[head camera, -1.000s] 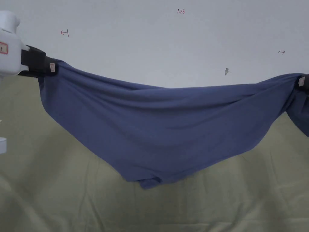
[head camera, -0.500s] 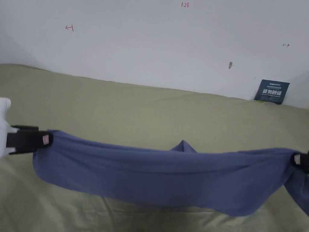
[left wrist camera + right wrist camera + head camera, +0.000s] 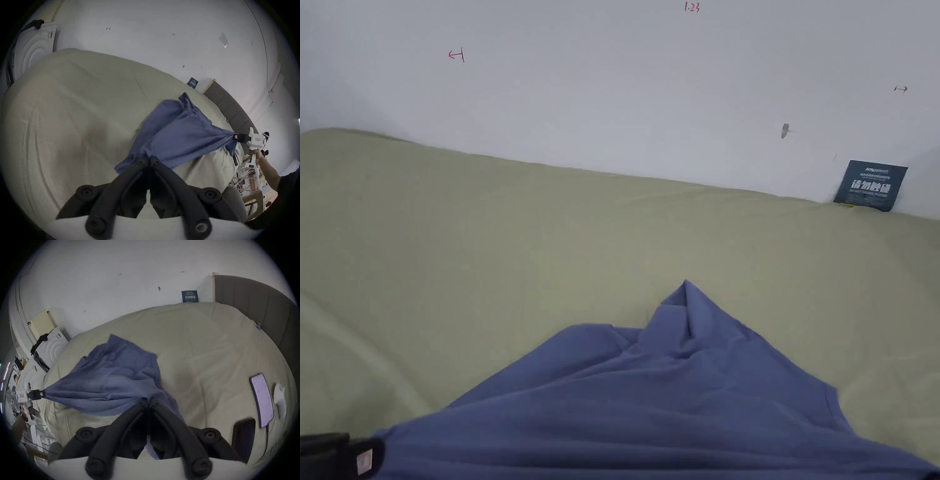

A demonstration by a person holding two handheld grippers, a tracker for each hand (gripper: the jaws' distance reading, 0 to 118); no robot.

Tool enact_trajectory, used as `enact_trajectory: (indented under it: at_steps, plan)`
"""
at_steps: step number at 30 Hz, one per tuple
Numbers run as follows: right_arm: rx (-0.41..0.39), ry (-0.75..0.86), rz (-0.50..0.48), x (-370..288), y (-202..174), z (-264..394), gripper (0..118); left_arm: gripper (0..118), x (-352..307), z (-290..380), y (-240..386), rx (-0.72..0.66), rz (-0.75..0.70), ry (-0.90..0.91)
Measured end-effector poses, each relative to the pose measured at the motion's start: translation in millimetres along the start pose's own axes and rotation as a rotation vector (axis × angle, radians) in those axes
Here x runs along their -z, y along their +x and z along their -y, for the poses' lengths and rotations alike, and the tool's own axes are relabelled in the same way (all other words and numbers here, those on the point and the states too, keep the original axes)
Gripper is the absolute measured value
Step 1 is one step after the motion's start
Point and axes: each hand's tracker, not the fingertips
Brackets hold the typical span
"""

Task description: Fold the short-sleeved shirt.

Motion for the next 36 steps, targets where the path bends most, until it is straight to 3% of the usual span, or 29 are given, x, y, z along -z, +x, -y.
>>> enact_trajectory:
  at_steps: [11, 15, 16, 17, 18, 19, 20, 23, 26, 28, 29, 30, 31, 32, 33, 36]
  plan:
    - [0.037, -0.066, 0.041, -7, 3, 43, 2, 1, -6, 53, -3, -0.067, 0.016, -0.098]
    - [0.045, -0.064, 0.053, -10, -3, 41, 5, 6, -3, 55, 0, -0.09, -0.006, -0.102]
    - [0.058, -0.067, 0.048, -13, -6, 38, 10, 10, -4, 52, 4, -0.088, -0.037, -0.112]
    - [0.061, -0.053, 0.057, -18, -11, 36, 17, 21, -6, 47, 7, -0.066, -0.078, -0.103]
    - [0.052, -0.017, 0.068, -24, -16, 32, 46, 57, -10, 41, 11, -0.052, -0.11, -0.09]
    - [0.037, 0.027, 0.048, -32, -18, 28, 71, 78, -17, 32, 18, -0.045, -0.128, -0.067]
    - [0.026, 0.071, 0.03, -41, -24, 22, 86, 79, -29, 23, 25, -0.036, -0.093, -0.01]
    - [-0.02, 0.184, 0.021, -70, -52, 3, 86, 79, -56, -6, 62, 0.03, -0.138, 0.155]
    - [-0.093, 0.26, 0.171, -89, -95, -8, 87, 78, -69, -26, 109, 0.093, -0.243, 0.259]
    - [-0.119, 0.301, 0.235, -97, -124, -3, 86, 74, -68, -29, 141, 0.087, -0.288, 0.311]
    - [-0.121, 0.314, 0.23, -102, -139, 3, 83, 60, -66, -26, 158, 0.089, -0.301, 0.317]
    - [-0.12, 0.318, 0.216, -105, -150, 11, 67, 14, -59, -20, 165, 0.095, -0.289, 0.302]
    - [-0.111, 0.33, 0.204, -102, -155, 20, 39, 0, -52, -13, 180, 0.105, -0.323, 0.309]
    - [-0.107, 0.326, 0.205, -103, -166, 31, 1, 0, -47, 0, 196, 0.133, -0.401, 0.337]
    - [-0.114, 0.317, 0.219, -102, -176, 41, 1, 0, -45, 9, 209, 0.149, -0.448, 0.359]
    - [-0.235, 0.277, 0.251, -92, -200, 93, 0, 0, -33, 52, 236, 0.176, -0.408, 0.328]
